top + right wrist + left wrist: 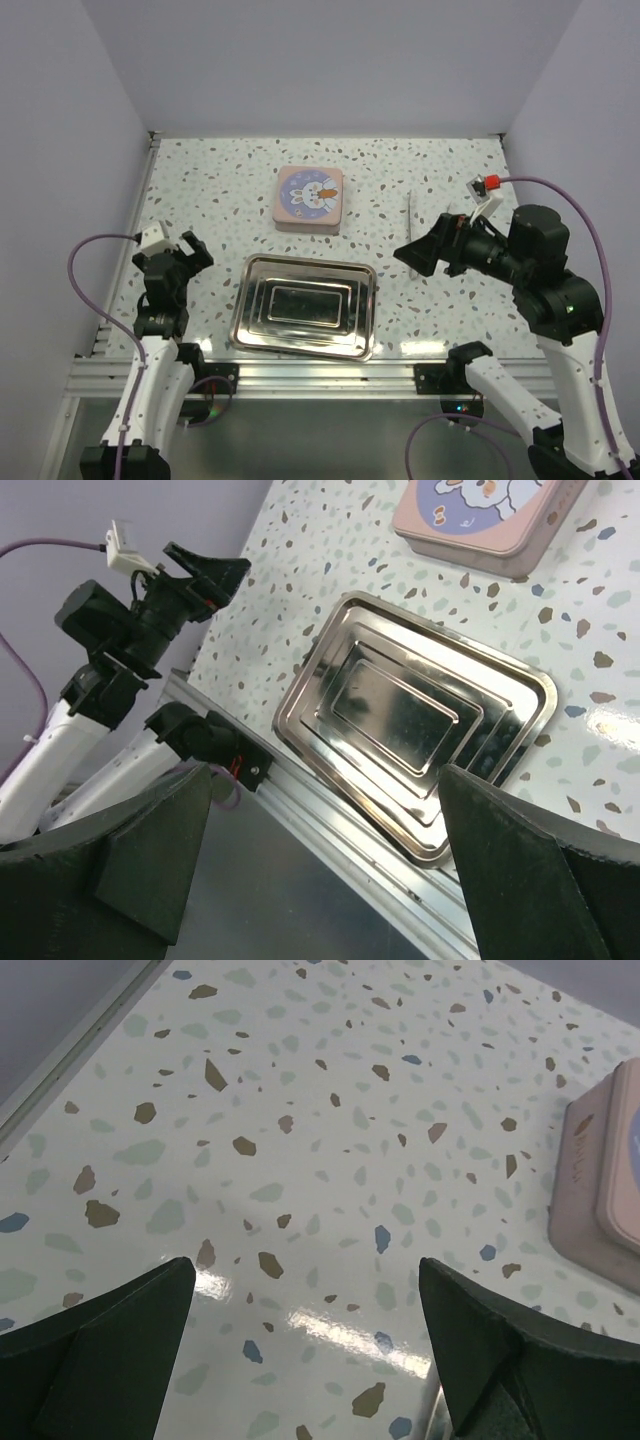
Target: Pack the cookies
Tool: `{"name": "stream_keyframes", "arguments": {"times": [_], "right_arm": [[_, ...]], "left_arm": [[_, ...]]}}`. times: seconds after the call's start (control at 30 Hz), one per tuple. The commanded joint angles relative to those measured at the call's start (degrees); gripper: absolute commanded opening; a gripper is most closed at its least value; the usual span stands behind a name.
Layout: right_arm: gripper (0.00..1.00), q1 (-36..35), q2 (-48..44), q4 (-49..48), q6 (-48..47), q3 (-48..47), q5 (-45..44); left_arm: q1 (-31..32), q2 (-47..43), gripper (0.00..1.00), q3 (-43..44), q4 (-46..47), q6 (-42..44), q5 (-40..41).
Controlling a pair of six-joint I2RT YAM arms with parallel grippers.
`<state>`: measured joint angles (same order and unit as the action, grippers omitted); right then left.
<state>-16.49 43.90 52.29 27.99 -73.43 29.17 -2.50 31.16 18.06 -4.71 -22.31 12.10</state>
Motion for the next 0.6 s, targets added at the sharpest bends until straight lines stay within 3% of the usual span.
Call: {"name": "stream_keyframes", "arguments": {"times": [0.0,0.1,0.27,0.57], "right_arm": [[0.99,-0.4,0.0,2.0,-1.5,-2.6,-2.7],[0.99,-0.4,0.4,2.7,-3.2,-3.2,-1.8],[0.99,-0.5,1.5,4.8,-5.9,-5.8,-1.7],[0.99,-0.7,1.8,4.4,-7.7,-6.8,-3.0]], "left_arm": [[-0.1,0.4,1.00,-4.0,14.7,4.9,5.2],[-0.1,1.4,1.00,-9.0,22.7,6.4,9.2],[-0.1,6.3,1.00,-21.6,45.7,13.3,8.5],[-0.2,30.9,0.99,-15.9,65.7,15.9,4.2]]}}
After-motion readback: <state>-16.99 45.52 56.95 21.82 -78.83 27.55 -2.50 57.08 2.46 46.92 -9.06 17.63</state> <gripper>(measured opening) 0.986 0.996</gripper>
